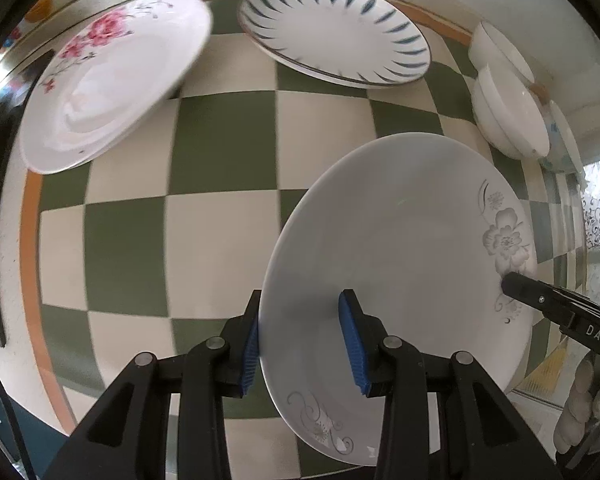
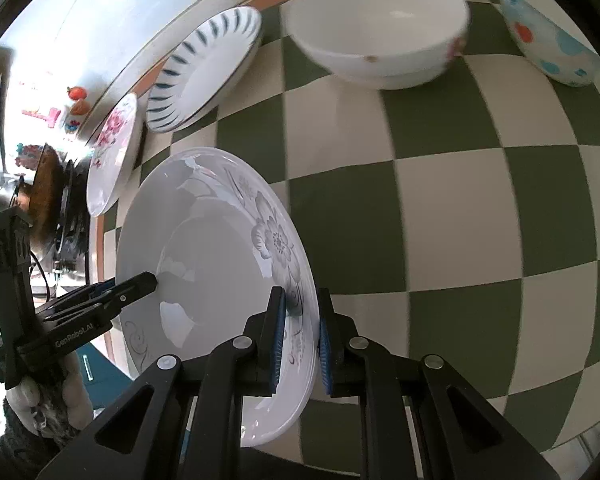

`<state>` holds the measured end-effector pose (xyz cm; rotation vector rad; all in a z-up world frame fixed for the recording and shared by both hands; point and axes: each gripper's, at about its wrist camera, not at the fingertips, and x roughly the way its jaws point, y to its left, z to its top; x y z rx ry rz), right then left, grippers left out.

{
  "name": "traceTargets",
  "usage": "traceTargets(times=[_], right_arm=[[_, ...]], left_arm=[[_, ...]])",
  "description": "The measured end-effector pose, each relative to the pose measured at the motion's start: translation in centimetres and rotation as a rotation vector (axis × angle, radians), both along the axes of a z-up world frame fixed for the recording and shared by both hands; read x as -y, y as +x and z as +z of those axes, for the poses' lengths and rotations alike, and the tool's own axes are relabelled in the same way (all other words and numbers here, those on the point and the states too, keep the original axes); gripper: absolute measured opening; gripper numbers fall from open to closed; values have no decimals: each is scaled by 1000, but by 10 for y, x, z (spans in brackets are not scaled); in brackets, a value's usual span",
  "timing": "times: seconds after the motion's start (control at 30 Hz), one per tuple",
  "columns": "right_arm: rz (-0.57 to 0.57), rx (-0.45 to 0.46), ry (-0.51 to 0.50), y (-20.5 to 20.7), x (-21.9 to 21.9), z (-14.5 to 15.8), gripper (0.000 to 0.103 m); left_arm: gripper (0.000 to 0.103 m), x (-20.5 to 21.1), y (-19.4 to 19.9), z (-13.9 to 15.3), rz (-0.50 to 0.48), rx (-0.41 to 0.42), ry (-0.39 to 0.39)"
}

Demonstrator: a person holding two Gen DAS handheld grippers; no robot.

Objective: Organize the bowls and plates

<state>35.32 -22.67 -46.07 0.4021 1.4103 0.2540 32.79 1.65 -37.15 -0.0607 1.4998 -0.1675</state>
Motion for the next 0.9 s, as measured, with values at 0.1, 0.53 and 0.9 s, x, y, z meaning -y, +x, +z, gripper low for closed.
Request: traceTargets(times=[0.1, 0.53, 0.9], right_arm=[[-9, -2, -3, 0, 6, -4, 17], [-22, -36, 22, 8, 13, -15, 19], [32, 113, 115, 13, 12, 94, 47]], left_arm=[[34, 9, 7, -6, -5, -8, 1], [35, 21, 26, -14, 43, -33, 29], [61, -53, 29, 82, 299, 171, -19]])
